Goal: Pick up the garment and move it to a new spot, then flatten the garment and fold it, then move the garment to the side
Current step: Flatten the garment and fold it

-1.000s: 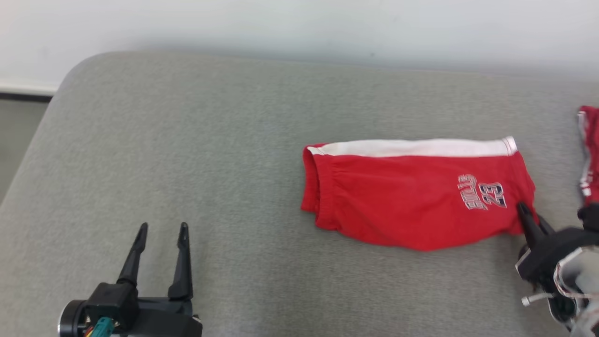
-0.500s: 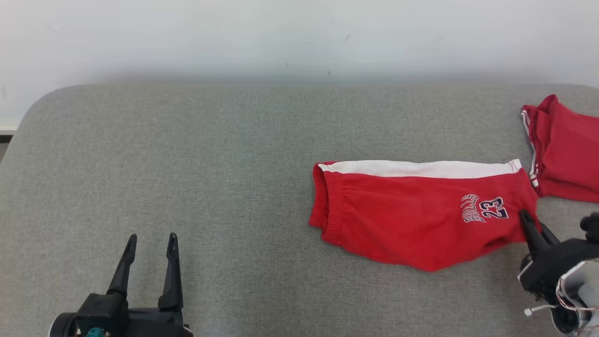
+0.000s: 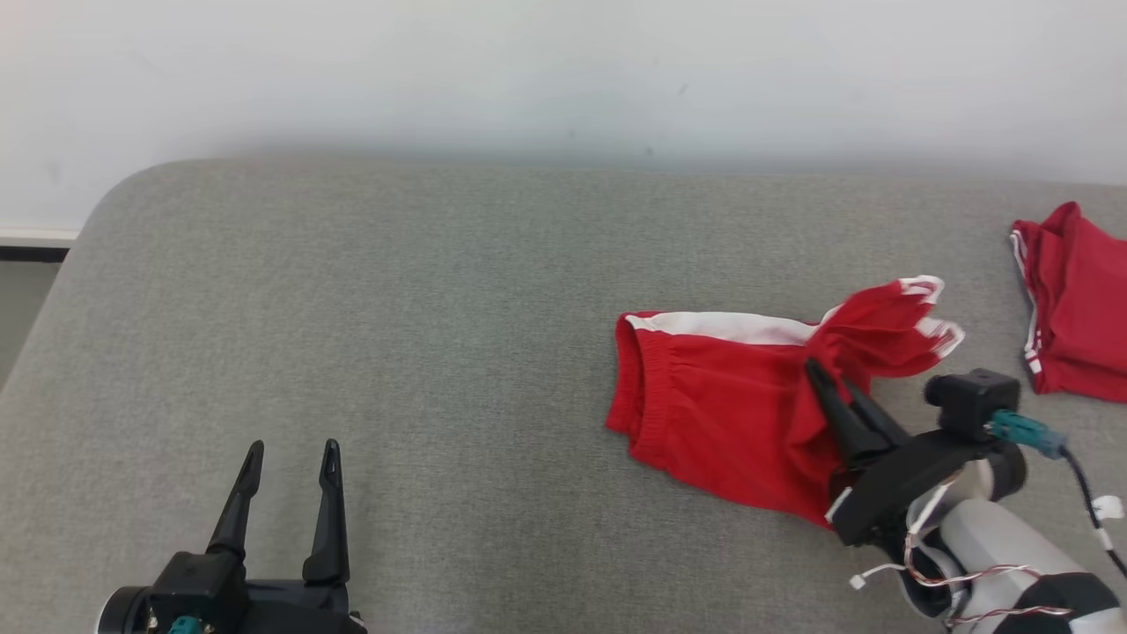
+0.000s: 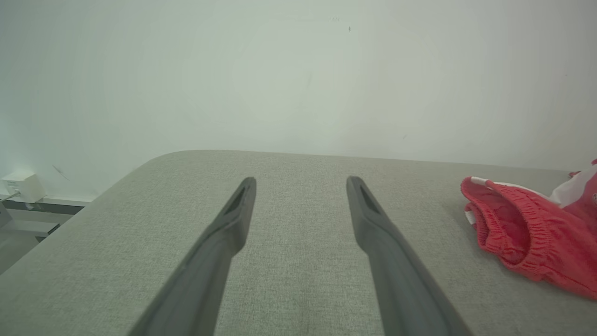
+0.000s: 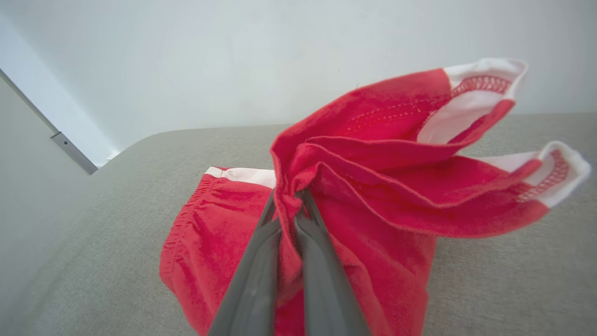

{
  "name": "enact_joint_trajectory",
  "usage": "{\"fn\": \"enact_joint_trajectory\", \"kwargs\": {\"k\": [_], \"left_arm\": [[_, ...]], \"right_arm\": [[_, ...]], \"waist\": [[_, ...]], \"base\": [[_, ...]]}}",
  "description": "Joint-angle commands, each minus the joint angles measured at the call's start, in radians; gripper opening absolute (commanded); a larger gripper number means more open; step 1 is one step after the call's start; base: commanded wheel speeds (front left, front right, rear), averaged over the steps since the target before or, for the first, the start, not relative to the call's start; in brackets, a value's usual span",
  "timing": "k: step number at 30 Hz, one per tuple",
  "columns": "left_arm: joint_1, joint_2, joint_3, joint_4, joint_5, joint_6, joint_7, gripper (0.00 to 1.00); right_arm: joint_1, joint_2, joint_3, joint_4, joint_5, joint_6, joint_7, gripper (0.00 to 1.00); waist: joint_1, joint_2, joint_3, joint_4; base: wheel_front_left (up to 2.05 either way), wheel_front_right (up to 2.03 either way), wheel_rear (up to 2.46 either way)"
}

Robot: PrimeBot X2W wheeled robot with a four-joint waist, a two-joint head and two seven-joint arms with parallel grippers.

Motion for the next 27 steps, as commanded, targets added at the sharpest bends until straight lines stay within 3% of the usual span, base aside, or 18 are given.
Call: {"fn": "enact_joint_trajectory", "kwargs": {"k": [1, 10, 22, 23, 24, 25, 27], "left_arm": [[-0.001, 0.0, -0.001, -0.002, -0.01, -0.004, -0.003, 1.0], [-0.024, -0.003, -0.022, -0.002, -0.019, 0.005, -0.003, 1.0], [-0.048, -0.004, -0.06, 0.01, -0.047, 0.025, -0.003, 1.0], [-0.048, -0.004, -0.061, 0.011, -0.048, 0.026, -0.003, 1.0], [-0.048, -0.004, -0.062, 0.012, -0.049, 0.026, -0.003, 1.0], [-0.046, -0.004, -0.06, 0.012, -0.048, 0.027, -0.003, 1.0], [-0.04, -0.004, -0.056, 0.012, -0.044, 0.029, -0.003, 1.0]], "right_arm": [[-0.004, 0.021, 0.006, -0.009, -0.019, -0.003, 0.012, 0.0], [-0.041, 0.114, 0.006, 0.02, -0.069, -0.003, 0.052, 0.0], [-0.055, 0.204, 0.046, 0.156, -0.108, -0.003, 0.064, 0.0], [-0.056, 0.206, 0.046, 0.164, -0.111, -0.003, 0.058, 0.3], [-0.057, 0.207, 0.044, 0.168, -0.11, -0.003, 0.049, 0.95], [-0.056, 0.206, 0.041, 0.171, -0.107, -0.003, 0.04, 1.0], [-0.054, 0.198, 0.032, 0.163, -0.106, -0.003, 0.02, 1.0]], "waist": [[0.0, 0.0, 0.005, 0.019], [0.0, 0.0, 0.035, 0.07], [0.0, 0.0, 0.058, 0.117], [0.0, 0.0, 0.057, 0.116], [0.0, 0.0, 0.055, 0.115], [0.0, 0.0, 0.052, 0.113], [0.0, 0.0, 0.046, 0.106]], "base": [[0.0, 0.0, 0.0], [0.0, 0.0, 0.0], [0.0, 0.0, 0.0], [0.0, 0.0, 0.0], [0.0, 0.0, 0.0], [0.0, 0.0, 0.0], [0.0, 0.0, 0.0]]}}
